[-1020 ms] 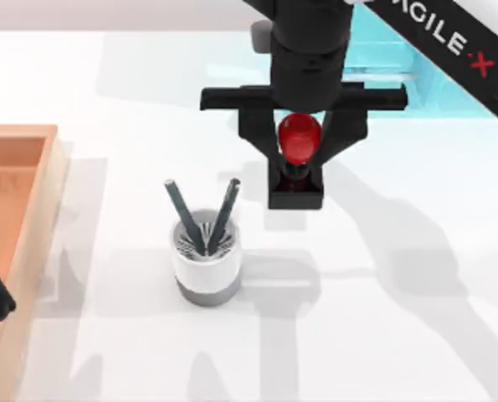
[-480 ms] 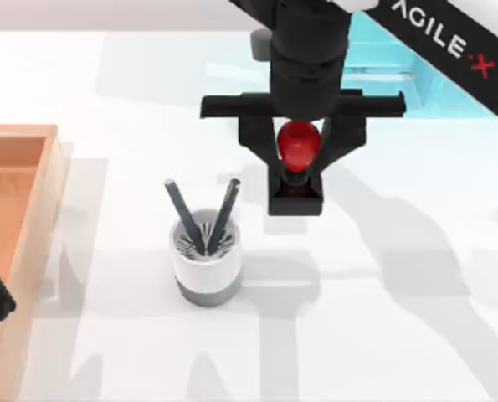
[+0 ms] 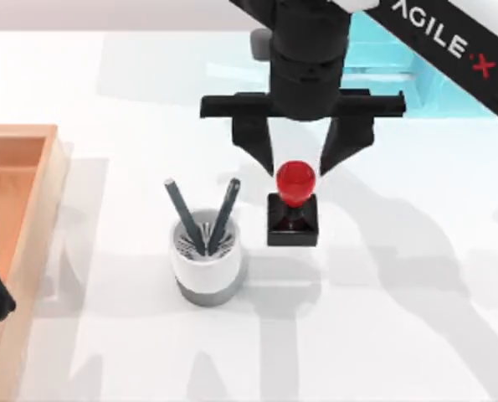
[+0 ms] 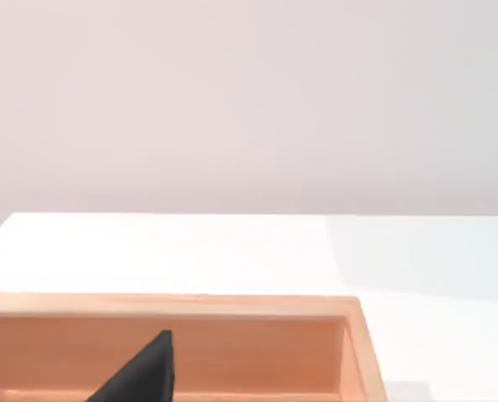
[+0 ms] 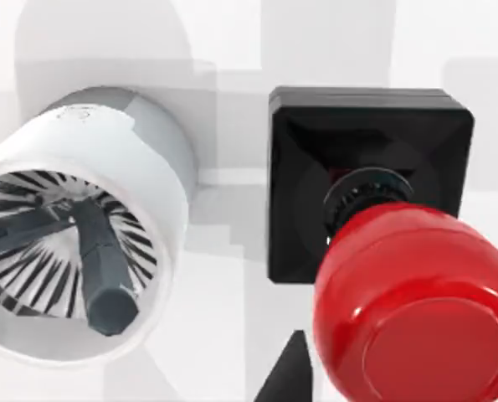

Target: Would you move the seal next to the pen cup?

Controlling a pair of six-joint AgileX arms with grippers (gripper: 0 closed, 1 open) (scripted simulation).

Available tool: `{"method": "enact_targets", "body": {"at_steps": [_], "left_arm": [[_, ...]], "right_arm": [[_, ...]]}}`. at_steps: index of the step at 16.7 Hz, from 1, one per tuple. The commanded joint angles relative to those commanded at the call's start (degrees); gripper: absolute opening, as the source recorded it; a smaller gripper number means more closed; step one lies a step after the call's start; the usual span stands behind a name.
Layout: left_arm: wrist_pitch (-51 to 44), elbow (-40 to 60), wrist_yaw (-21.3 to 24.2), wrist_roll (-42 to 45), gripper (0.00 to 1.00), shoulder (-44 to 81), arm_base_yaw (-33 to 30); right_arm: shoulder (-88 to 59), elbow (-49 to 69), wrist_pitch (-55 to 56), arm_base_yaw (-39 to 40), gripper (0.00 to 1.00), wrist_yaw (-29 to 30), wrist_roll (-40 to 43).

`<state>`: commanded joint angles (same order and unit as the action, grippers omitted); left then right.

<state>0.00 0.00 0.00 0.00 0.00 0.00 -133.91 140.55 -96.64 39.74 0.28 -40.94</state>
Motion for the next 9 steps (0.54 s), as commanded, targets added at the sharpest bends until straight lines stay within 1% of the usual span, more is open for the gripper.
{"method": "enact_targets", "body": {"at_steps": [3,4,9], "left_arm": [[0.0,0.0,0.0,0.0,1.0,0.0,0.0],[0.0,0.0,0.0,0.0,1.0,0.0,0.0],[0.0,0.0,0.0,0.0,1.0,0.0,0.0]], "right_arm": [[0.0,0.0,0.0,0.0,0.98,0.0,0.0],[0.0,0.0,0.0,0.0,1.0,0.0,0.0],[0.0,0.0,0.0,0.0,1.0,0.0,0.0]]}}
